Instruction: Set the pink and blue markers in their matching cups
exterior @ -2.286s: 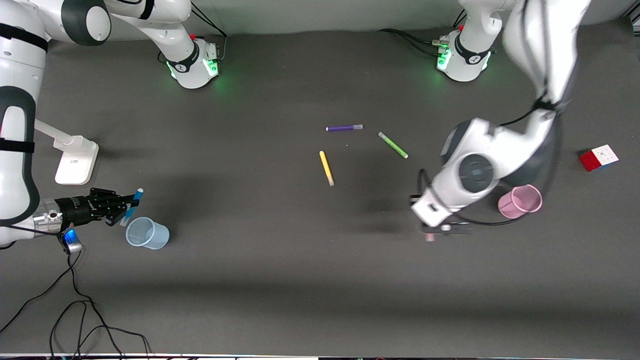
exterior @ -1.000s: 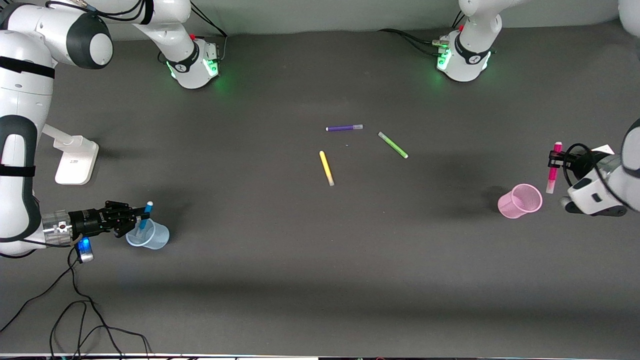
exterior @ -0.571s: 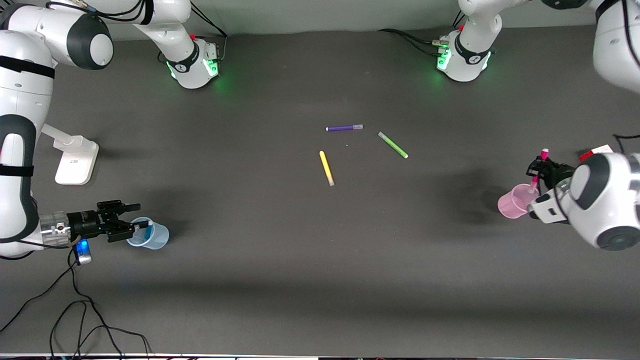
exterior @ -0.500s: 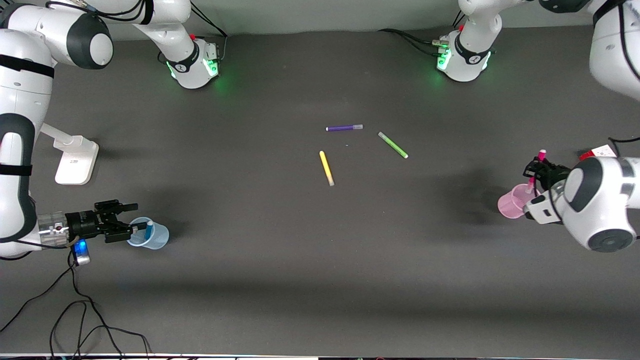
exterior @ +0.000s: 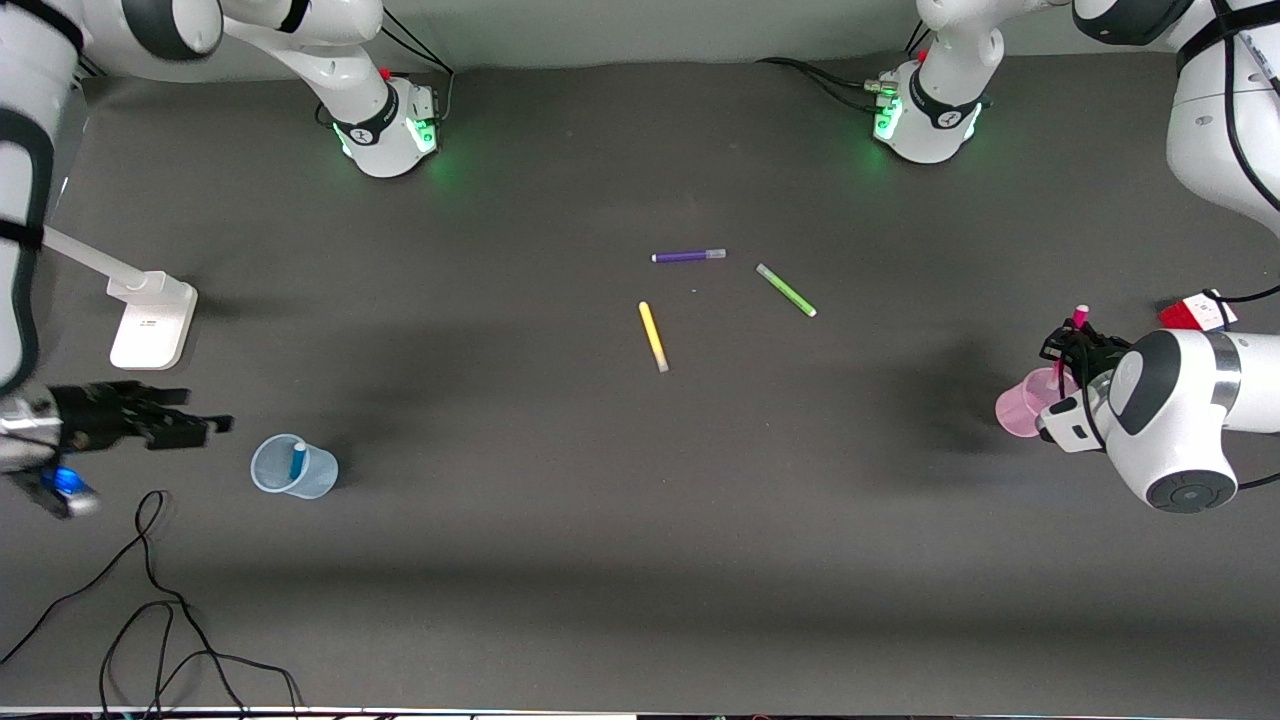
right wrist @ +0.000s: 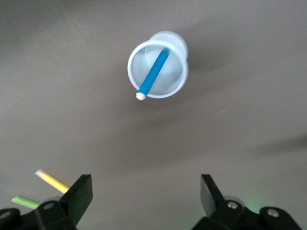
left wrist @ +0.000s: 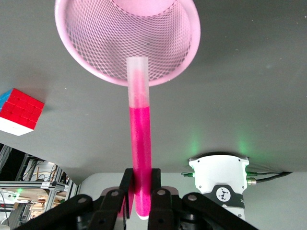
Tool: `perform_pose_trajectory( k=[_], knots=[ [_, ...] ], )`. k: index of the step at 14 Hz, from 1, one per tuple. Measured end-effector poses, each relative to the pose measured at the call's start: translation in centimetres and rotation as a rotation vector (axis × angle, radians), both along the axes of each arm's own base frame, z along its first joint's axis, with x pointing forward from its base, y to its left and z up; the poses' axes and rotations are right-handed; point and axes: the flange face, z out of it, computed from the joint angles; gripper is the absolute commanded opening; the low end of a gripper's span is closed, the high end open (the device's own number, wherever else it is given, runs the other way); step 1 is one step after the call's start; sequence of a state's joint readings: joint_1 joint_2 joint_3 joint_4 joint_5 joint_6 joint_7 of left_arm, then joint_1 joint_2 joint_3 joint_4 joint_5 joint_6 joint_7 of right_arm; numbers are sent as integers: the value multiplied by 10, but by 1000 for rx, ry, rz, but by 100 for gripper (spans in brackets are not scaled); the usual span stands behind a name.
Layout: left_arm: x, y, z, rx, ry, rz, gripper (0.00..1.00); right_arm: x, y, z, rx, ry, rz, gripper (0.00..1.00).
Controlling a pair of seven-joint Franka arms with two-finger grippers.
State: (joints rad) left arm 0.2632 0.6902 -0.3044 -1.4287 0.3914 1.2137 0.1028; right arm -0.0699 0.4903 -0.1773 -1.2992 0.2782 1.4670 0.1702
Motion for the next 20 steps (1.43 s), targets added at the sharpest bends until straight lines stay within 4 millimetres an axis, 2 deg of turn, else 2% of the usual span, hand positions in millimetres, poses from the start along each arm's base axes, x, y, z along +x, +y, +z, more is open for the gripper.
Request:
perform_pose_trajectory(
  k=[2, 3, 4, 5, 6, 9, 12, 14, 16, 18, 20],
  knots=[
    [2, 1, -7, 3, -6, -7, 0, -21, 10, 36, -90, -122, 36, 100],
    [3, 1, -10, 3, -5, -8, 23, -39, 16, 51, -125, -165, 53, 100],
    [3, 2, -14, 2, -2, -8, 41, -63, 22, 67, -139, -194, 66, 100],
    [4, 2, -15, 1, -3, -8, 79, -81, 25, 82, -140, -217, 73, 100],
    [6, 2, -16, 0, -10, -8, 97, -95, 26, 98, -138, -242, 78, 100],
    [15, 1, -7, -2, -46, -9, 99, -112, 29, 139, -131, -267, 91, 100],
    [33, 2, 30, 1, -133, -2, 100, -114, 37, 153, -125, -262, 153, 100],
    [40, 2, 69, -21, -200, -4, 100, -114, 45, 156, -119, -267, 208, 100],
    [40, 0, 125, -83, -294, 18, 100, -117, 70, 163, -114, -267, 266, 100],
    [31, 8, 188, -141, -407, 62, 100, -128, 104, 177, -114, -269, 330, 100],
    [18, 18, 236, -156, -480, 81, 100, -145, 123, 186, -116, -279, 371, 100]
  ],
)
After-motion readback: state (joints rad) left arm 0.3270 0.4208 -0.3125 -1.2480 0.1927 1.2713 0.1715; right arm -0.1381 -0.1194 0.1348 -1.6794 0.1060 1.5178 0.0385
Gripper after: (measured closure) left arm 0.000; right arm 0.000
